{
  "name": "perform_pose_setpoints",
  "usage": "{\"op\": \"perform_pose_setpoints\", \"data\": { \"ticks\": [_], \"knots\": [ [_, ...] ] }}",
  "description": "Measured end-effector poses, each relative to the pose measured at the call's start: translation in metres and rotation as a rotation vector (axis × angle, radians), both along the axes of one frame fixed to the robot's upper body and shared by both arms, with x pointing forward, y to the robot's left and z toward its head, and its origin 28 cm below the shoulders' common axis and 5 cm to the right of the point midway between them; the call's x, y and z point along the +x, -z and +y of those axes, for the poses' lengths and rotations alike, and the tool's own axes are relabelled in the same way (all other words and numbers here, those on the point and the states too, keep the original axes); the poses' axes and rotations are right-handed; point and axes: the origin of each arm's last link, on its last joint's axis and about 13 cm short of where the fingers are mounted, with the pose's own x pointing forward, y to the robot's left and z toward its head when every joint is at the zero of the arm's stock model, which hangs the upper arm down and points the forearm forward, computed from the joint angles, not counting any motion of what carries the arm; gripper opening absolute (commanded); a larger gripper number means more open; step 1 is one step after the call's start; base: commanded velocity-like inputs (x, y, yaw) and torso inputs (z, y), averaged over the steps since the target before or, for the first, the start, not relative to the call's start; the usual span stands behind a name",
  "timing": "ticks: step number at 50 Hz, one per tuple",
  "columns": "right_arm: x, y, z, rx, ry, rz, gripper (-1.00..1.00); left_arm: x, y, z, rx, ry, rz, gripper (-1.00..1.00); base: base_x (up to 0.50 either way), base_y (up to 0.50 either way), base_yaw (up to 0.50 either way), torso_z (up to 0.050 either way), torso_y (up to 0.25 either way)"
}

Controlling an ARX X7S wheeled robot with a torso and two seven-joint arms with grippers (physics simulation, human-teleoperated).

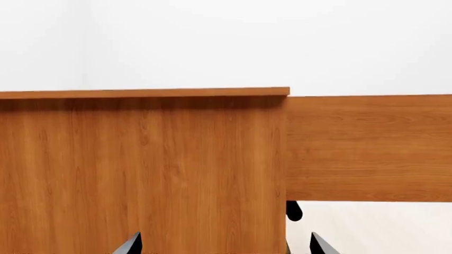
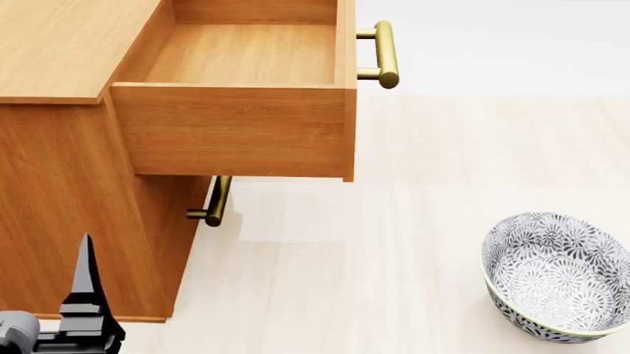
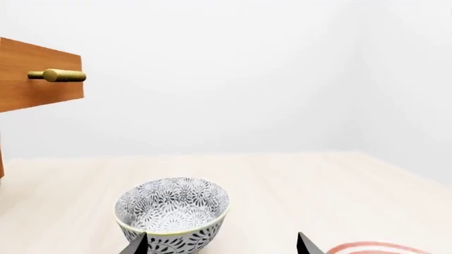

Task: Put the ketchup in the top drawer of the cabinet.

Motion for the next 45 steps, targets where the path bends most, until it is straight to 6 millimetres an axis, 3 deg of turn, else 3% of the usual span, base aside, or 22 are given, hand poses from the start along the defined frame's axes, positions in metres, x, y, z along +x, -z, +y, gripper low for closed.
{"op": "perform_pose_setpoints", "data": {
  "ticks": [21,45],
  "knots": [
    [-0.004,0.024,0.0,0.007,0.005,0.125,1.0,0.001,0.002,0.0,-0.004,-0.002,0.005,1.0,0.0,0.0,0.0,0.0,0.0],
    [0.005,0.04,0.003,0.025,-0.002,0.158,1.0,0.003,0.004,0.001,-0.004,-0.003,0.012,1.0,0.0,0.0,0.0,0.0,0.0]
  ]
}}
